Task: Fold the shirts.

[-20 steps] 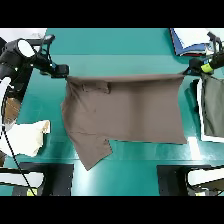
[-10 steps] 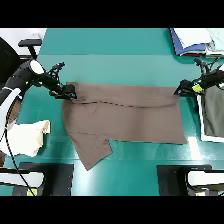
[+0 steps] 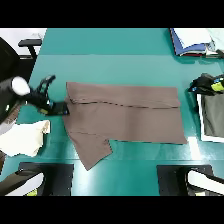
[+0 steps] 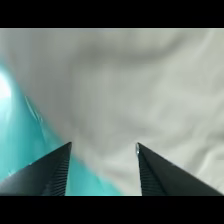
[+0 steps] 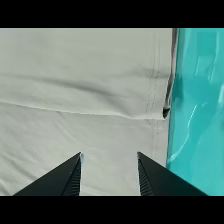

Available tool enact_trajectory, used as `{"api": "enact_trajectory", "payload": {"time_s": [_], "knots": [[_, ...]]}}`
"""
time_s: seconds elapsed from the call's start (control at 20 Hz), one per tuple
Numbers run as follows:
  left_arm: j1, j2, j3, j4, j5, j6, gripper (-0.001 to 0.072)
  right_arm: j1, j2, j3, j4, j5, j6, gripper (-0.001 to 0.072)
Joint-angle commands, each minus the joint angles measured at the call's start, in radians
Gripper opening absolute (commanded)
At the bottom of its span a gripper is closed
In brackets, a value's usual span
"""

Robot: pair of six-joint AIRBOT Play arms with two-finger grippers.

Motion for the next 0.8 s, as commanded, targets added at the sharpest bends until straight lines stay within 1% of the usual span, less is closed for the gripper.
{"api": "enact_trajectory", "payload": {"time_s": [0.0,0.15,0.55,0.75], "knots": [[-0.002,0.223,-0.284,-0.039,0.014,-0.08,0.048,-0.003,0.077,0.0,0.004,-0.003,0.001,0.04],[-0.002,0.292,-0.402,-0.14,0.058,-0.084,0.048,0.008,0.08,0.0,0.003,-0.002,0.001,0.04],[-0.002,0.291,-0.502,-0.275,0.232,-0.035,0.0479,0.008,0.081,0.0,0.004,0.004,0.001,0.0399],[-0.002,0.291,-0.503,-0.277,0.233,-0.002,0.0479,0.008,0.081,0.0,0.004,0.008,0.002,0.0399]]}}
